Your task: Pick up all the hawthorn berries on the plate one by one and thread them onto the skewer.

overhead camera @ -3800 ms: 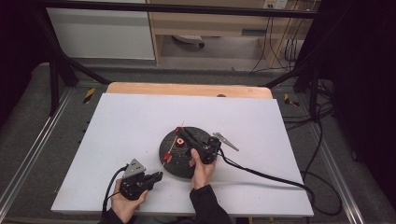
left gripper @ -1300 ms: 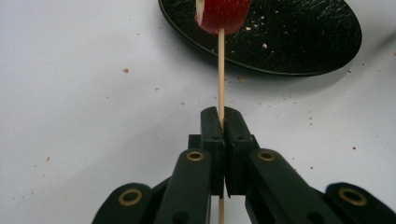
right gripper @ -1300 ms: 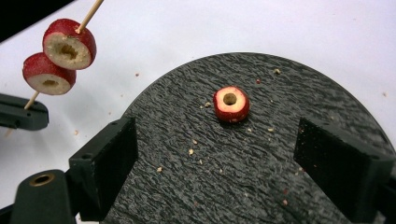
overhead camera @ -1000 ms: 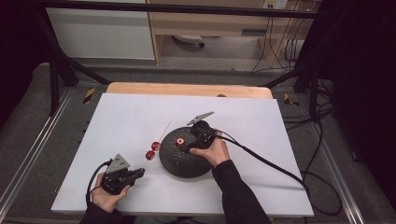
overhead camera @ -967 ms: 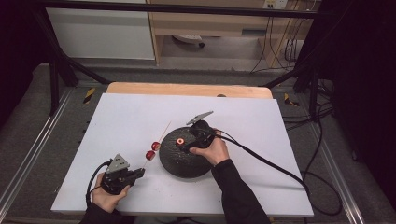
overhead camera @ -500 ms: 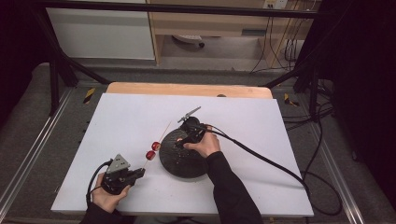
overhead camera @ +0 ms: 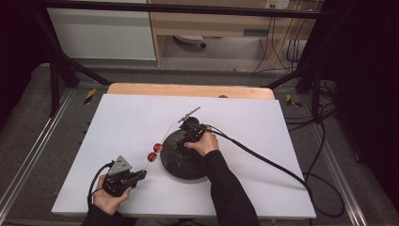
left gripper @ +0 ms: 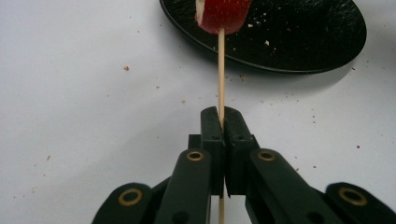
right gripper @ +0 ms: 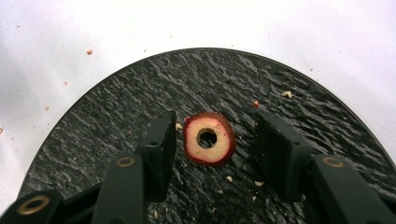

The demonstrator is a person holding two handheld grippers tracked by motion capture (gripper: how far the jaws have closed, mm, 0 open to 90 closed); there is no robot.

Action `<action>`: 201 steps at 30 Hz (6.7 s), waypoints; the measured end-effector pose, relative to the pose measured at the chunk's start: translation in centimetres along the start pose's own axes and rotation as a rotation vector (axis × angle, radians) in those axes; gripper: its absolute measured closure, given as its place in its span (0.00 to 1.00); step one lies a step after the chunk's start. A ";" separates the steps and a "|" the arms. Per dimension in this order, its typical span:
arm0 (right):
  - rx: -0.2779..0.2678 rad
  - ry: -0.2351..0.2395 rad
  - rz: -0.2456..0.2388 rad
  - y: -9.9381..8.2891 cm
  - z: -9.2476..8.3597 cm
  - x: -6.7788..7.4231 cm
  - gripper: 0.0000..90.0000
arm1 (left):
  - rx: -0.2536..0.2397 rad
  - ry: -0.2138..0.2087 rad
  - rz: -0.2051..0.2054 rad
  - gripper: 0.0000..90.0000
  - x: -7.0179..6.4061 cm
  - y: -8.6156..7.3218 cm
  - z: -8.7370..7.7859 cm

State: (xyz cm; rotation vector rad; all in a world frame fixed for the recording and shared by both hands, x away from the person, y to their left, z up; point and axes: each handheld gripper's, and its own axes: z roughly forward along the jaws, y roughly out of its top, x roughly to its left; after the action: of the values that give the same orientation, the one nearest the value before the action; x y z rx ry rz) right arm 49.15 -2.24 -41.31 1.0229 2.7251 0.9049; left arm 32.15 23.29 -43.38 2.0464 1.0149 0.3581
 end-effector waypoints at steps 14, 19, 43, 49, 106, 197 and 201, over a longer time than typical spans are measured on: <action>0.007 0.015 0.006 -0.2 0.7 0.0 0.68 | -0.001 0.001 -0.002 0.98 0.0 0.0 0.0; 0.008 0.012 0.007 -0.2 0.6 0.0 0.69 | -0.003 0.001 -0.003 0.98 0.0 0.0 0.0; 0.005 0.021 0.060 0.1 -2.5 0.6 0.70 | -0.004 -0.002 0.004 0.98 -0.2 0.0 0.0; -0.029 0.038 0.065 -0.4 -3.3 1.3 0.70 | -0.006 -0.001 0.007 0.98 -0.3 0.0 0.0; -0.718 0.211 0.360 -8.2 -7.7 2.5 0.70 | -0.020 -0.012 0.022 0.98 -1.1 0.1 0.0; -1.151 0.219 0.603 -7.9 -4.4 3.2 0.70 | -0.125 -0.056 -0.095 0.98 -5.4 0.1 1.6; -1.153 0.242 0.629 -7.9 -4.2 3.2 0.70 | -0.148 -0.041 -0.096 0.98 -5.9 0.1 1.7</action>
State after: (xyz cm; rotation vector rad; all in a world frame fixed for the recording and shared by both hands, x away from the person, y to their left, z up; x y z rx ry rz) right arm 40.98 -7.08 -41.90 1.4350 1.3890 2.3489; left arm 29.38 17.84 -43.80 1.8589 1.0266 0.3304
